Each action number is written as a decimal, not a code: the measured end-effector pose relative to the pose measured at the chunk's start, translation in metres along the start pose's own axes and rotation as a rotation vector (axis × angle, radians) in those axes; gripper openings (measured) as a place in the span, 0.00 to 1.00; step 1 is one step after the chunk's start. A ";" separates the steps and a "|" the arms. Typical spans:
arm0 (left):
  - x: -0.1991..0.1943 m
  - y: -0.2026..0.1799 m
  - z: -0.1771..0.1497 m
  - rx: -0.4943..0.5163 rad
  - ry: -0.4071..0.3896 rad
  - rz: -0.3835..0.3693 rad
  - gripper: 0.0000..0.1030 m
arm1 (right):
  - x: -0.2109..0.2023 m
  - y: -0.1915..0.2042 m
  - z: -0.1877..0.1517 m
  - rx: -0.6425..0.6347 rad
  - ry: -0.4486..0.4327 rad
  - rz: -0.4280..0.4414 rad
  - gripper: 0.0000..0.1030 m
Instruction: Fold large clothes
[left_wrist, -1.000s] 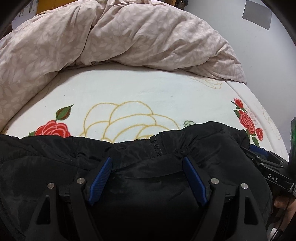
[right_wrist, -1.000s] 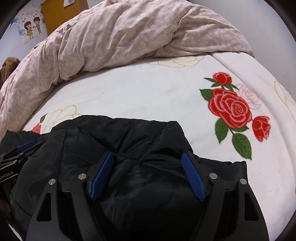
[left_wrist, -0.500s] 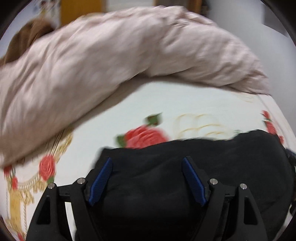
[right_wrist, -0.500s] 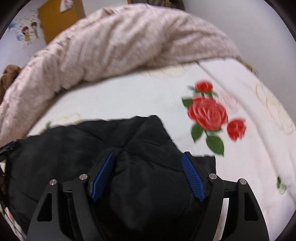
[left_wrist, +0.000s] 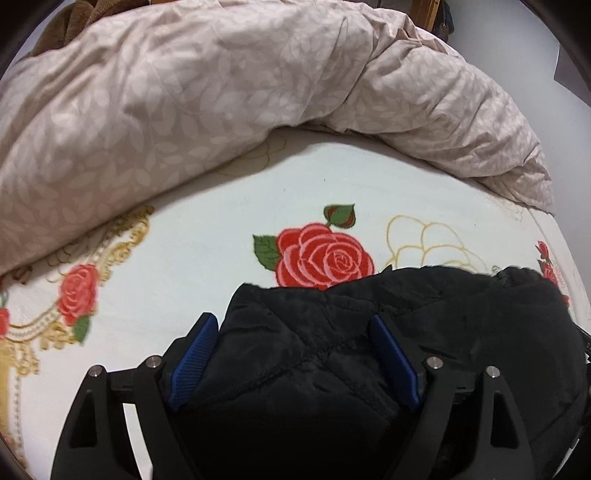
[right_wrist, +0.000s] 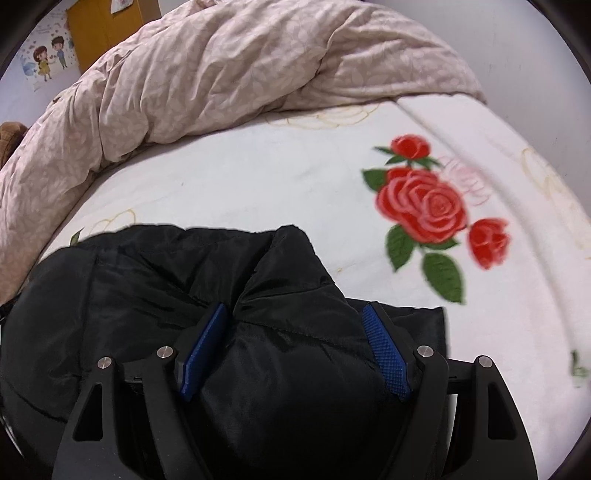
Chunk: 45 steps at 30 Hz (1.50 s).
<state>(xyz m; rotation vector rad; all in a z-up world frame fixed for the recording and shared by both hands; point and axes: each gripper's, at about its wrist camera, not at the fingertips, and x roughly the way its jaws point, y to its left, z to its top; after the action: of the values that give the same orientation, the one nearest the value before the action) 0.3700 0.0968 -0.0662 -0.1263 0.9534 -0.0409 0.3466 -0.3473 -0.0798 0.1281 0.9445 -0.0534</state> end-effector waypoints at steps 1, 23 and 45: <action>-0.009 0.002 0.001 -0.003 -0.014 -0.006 0.83 | -0.012 0.000 0.001 0.002 -0.015 0.001 0.73; -0.085 -0.012 -0.056 0.015 -0.080 -0.061 0.82 | -0.077 0.025 -0.035 -0.046 -0.026 0.057 0.71; -0.048 -0.085 -0.034 0.137 -0.033 -0.034 0.82 | -0.041 0.081 -0.010 -0.112 0.025 0.144 0.71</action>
<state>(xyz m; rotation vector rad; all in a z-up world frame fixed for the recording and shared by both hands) 0.3162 0.0142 -0.0357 -0.0169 0.9124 -0.1349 0.3228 -0.2659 -0.0460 0.0926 0.9592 0.1338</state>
